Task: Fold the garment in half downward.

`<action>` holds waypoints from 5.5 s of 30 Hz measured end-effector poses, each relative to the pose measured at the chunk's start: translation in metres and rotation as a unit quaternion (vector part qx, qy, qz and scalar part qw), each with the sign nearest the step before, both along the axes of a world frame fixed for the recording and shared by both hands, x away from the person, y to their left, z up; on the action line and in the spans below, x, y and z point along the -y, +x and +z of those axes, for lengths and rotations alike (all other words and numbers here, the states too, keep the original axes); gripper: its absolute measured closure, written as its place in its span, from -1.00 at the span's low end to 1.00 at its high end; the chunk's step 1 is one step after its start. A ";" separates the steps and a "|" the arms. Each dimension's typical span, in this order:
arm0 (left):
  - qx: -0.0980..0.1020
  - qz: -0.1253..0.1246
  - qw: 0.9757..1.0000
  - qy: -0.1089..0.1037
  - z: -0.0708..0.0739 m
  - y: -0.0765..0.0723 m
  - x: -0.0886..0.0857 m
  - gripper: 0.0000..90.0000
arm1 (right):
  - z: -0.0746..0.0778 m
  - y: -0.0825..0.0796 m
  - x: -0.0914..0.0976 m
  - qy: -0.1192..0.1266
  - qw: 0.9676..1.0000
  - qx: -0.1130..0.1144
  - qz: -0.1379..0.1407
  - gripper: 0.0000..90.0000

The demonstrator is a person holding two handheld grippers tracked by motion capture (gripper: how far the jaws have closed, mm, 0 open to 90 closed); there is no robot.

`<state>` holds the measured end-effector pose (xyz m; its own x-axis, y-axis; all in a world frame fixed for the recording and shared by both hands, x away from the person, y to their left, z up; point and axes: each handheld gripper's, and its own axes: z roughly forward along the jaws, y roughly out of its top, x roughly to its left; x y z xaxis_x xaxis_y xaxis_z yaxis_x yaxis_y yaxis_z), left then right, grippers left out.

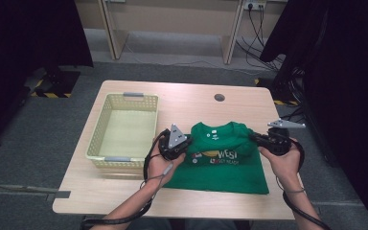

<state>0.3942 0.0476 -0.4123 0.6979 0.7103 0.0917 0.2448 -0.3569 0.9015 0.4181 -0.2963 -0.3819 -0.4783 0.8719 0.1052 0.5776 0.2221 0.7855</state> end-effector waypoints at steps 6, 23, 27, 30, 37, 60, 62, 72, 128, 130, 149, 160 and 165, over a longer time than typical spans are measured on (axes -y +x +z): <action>-0.017 0.000 1.000 0.008 -0.007 -0.004 0.000 0.87 | -0.006 -0.007 -0.002 -0.005 1.000 -0.009 0.004 0.87; -0.057 -0.005 0.998 0.025 -0.032 -0.016 0.000 0.86 | -0.032 -0.022 -0.006 -0.026 0.998 -0.050 0.008 0.85; -0.065 -0.006 0.997 0.030 -0.036 -0.018 0.000 0.85 | -0.037 -0.024 -0.007 -0.030 0.998 -0.060 0.010 0.84; -0.074 -0.006 0.997 0.031 -0.038 -0.018 0.000 0.85 | -0.040 -0.026 -0.009 -0.033 0.997 -0.065 0.012 0.84; -0.091 -0.009 0.995 0.040 -0.045 -0.019 0.000 0.83 | -0.046 -0.030 -0.010 -0.040 0.996 -0.074 0.013 0.82; -0.118 -0.007 0.991 0.057 -0.054 -0.019 -0.002 0.67 | -0.063 -0.042 -0.005 -0.060 0.992 -0.109 0.004 0.62; -0.119 -0.007 0.991 0.059 -0.054 -0.019 -0.001 0.67 | -0.065 -0.042 -0.003 -0.059 0.992 -0.111 0.002 0.62; -0.124 -0.006 0.991 0.060 -0.054 -0.008 0.008 0.67 | -0.066 -0.030 0.001 -0.070 0.992 -0.106 -0.010 0.60; -0.173 0.024 0.983 0.051 -0.049 0.054 0.035 0.86 | -0.062 0.015 0.012 -0.063 0.992 -0.102 -0.041 0.75; -0.172 0.029 0.983 0.050 -0.049 0.058 0.036 0.86 | -0.062 0.017 0.012 -0.062 0.992 -0.102 -0.044 0.74; -0.143 0.043 0.988 0.032 -0.036 0.080 0.046 0.39 | -0.044 0.037 0.003 -0.081 0.993 -0.071 -0.053 0.37; -0.162 0.025 0.985 0.053 -0.035 0.101 0.064 0.32 | -0.039 0.063 -0.027 -0.092 0.993 -0.074 -0.012 0.35; -0.176 0.026 0.982 0.059 -0.040 0.107 0.066 0.32 | -0.045 0.074 -0.032 -0.100 0.991 -0.086 -0.010 0.34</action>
